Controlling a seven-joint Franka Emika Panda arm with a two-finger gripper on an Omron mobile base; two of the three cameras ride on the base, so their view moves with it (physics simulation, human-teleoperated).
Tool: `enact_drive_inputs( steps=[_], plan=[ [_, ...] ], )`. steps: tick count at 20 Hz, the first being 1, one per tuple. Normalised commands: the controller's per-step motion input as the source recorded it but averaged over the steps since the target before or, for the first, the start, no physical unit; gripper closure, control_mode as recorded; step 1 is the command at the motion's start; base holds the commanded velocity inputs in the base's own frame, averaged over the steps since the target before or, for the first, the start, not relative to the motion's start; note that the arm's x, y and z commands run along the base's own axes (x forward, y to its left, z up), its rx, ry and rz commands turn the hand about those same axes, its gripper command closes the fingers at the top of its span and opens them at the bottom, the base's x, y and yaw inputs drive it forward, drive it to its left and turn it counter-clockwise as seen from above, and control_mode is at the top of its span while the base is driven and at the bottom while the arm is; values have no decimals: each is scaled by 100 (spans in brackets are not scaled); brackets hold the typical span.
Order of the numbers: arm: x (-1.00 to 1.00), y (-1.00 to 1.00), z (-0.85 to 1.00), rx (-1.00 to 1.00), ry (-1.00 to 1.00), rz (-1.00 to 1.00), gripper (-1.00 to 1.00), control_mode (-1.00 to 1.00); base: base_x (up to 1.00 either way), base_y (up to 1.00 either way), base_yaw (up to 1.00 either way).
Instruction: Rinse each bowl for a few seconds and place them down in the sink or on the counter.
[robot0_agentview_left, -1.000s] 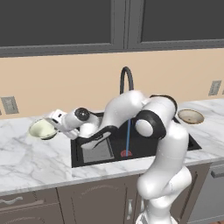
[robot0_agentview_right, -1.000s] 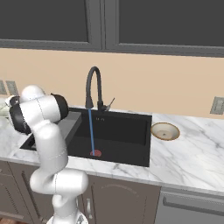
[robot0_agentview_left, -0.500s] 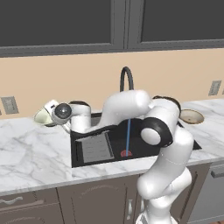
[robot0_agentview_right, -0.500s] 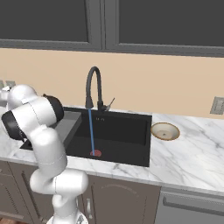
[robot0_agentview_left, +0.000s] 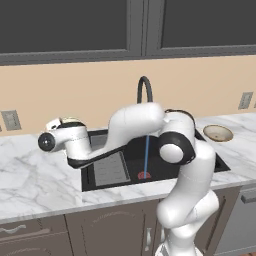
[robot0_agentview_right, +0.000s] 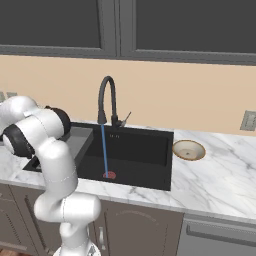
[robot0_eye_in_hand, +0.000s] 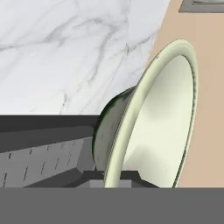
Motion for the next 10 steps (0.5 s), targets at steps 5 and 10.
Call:
enact_drive_inputs(
  steps=[5, 10],
  plan=[
    [-21, 0, 11, 0, -9, -37, 100, -100, 0, 0, 0],
    [-27, -21, 28, 1, -9, -27, 100, -100, 0, 0, 0]
  ],
)
